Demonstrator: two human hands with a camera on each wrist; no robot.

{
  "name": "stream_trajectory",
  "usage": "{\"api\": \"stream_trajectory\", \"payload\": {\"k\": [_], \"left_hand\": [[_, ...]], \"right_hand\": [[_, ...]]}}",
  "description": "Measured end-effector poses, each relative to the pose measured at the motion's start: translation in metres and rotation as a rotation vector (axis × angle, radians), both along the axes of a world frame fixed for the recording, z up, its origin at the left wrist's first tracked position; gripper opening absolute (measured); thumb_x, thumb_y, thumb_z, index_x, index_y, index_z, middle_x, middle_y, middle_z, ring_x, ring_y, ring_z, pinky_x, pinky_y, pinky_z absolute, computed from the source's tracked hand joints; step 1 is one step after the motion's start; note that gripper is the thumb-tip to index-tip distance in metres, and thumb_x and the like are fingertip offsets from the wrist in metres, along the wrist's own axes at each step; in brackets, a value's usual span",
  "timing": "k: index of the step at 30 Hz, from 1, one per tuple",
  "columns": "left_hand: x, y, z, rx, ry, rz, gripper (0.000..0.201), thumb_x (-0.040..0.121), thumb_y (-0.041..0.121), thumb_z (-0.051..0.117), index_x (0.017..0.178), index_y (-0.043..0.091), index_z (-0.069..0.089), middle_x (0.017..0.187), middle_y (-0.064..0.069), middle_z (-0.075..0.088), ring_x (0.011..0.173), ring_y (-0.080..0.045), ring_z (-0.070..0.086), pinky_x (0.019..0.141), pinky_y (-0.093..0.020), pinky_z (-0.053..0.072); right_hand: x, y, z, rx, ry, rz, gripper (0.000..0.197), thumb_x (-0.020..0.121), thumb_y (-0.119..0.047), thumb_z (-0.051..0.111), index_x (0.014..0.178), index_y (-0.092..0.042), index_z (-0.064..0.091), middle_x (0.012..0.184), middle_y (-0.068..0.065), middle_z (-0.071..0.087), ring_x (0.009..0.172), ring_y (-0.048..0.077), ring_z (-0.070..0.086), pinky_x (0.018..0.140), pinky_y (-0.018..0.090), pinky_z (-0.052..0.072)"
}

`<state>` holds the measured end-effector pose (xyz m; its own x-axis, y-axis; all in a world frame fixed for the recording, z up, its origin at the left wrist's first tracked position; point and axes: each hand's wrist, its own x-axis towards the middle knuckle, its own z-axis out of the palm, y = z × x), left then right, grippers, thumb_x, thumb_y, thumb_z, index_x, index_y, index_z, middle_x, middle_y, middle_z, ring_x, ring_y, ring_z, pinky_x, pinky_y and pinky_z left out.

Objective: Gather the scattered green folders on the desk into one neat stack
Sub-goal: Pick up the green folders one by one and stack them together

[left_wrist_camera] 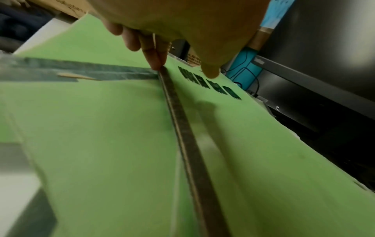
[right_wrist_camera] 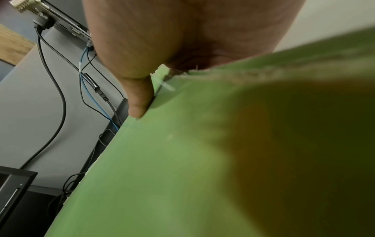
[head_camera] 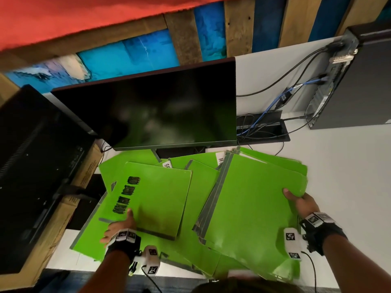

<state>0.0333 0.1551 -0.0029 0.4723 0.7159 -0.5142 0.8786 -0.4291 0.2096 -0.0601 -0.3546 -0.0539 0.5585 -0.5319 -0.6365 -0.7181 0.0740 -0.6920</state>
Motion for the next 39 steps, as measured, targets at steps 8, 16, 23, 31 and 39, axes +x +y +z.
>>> {"api": "stream_trajectory", "payload": {"k": [8,16,23,31,39], "left_hand": [[0.003,-0.023,0.003,-0.300,-0.002,0.008,0.046,0.085,0.055,0.056,0.099,0.012,0.062,0.103,-0.022,0.066,0.082,-0.036,0.067,0.068,-0.041,0.053],[0.029,0.006,0.034,-0.272,-0.390,0.004,0.027,0.096,0.023,0.053,0.111,0.001,0.050,0.105,-0.021,0.056,0.080,-0.032,0.056,0.069,-0.035,0.045],[0.018,0.023,0.018,-0.282,-0.219,-0.400,0.012,0.085,0.001,0.065,0.077,0.004,0.058,0.077,-0.015,0.057,0.078,-0.020,0.053,0.084,-0.038,0.043],[0.048,-0.040,0.010,-0.208,-0.064,-0.635,0.034,0.090,0.019,0.064,0.116,-0.004,0.062,0.105,-0.019,0.064,0.099,-0.030,0.057,0.084,-0.032,0.039],[0.058,-0.044,0.009,-0.498,-0.084,-0.421,0.034,0.090,0.019,0.062,0.123,0.014,0.056,0.112,-0.006,0.053,0.118,-0.028,0.047,0.094,-0.034,0.032]], "right_hand": [[0.000,-0.001,0.000,0.022,-0.019,-0.014,0.060,0.082,-0.037,0.068,0.130,-0.003,0.053,0.130,0.021,0.057,0.116,0.038,0.055,0.097,0.041,0.042],[0.000,-0.002,-0.002,0.056,-0.036,-0.019,0.060,0.082,-0.038,0.068,0.130,-0.005,0.053,0.129,0.020,0.058,0.115,0.037,0.056,0.094,0.038,0.042],[-0.001,-0.003,-0.004,0.084,-0.069,-0.042,0.056,0.082,-0.035,0.069,0.128,-0.006,0.055,0.126,0.018,0.061,0.112,0.034,0.059,0.088,0.034,0.043],[0.000,-0.005,-0.008,0.099,-0.086,-0.054,0.053,0.081,-0.034,0.070,0.124,-0.005,0.058,0.121,0.018,0.064,0.101,0.030,0.061,0.088,0.037,0.046],[0.000,-0.006,-0.012,0.117,-0.099,-0.064,0.050,0.081,-0.033,0.071,0.122,-0.007,0.060,0.119,0.017,0.065,0.104,0.032,0.063,0.092,0.041,0.048]]}}
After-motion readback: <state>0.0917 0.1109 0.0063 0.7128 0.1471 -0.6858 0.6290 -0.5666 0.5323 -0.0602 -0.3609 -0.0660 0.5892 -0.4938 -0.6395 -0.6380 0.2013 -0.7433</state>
